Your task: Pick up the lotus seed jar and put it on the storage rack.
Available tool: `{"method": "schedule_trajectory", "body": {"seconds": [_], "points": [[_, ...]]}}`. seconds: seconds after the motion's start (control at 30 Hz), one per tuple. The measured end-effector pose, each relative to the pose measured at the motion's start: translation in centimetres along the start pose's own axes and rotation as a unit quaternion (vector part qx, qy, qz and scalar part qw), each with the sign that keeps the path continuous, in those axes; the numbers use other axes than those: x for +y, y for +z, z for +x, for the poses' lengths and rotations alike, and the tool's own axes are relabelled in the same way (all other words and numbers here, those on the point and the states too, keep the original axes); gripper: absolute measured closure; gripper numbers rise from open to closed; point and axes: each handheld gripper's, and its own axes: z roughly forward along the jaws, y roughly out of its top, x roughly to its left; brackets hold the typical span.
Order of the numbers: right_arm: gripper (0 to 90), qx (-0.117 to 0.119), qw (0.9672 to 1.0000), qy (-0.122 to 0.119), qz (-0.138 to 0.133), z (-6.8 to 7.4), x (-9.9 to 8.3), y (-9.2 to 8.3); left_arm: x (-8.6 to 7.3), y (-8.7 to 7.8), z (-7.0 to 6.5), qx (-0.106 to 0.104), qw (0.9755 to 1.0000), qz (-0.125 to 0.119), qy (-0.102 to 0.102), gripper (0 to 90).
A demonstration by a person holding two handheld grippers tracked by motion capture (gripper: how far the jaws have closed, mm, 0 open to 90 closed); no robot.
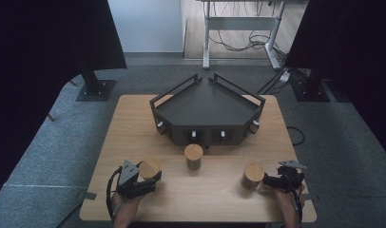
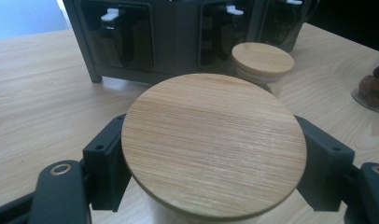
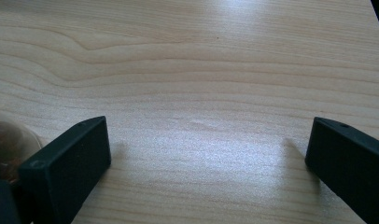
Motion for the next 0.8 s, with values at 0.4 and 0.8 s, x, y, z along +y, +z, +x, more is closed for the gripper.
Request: {"method": "schedule_trajectory", "body": {"seconds": [0.4, 0.8], "points": [[0.0, 0.001, 1.0, 0.0, 0.0, 0.0, 0.0, 0.0, 1.8, 0.6, 1.1, 0.006, 0.9999, -0.007, -0.011, 24.1], [0.0, 0.001, 1.0, -0.001, 0.0, 0.0, 0.0, 0.0, 3.2, 0.8, 1.8, 0.015, 0.9997, -0.011, -0.017, 24.1]]}}
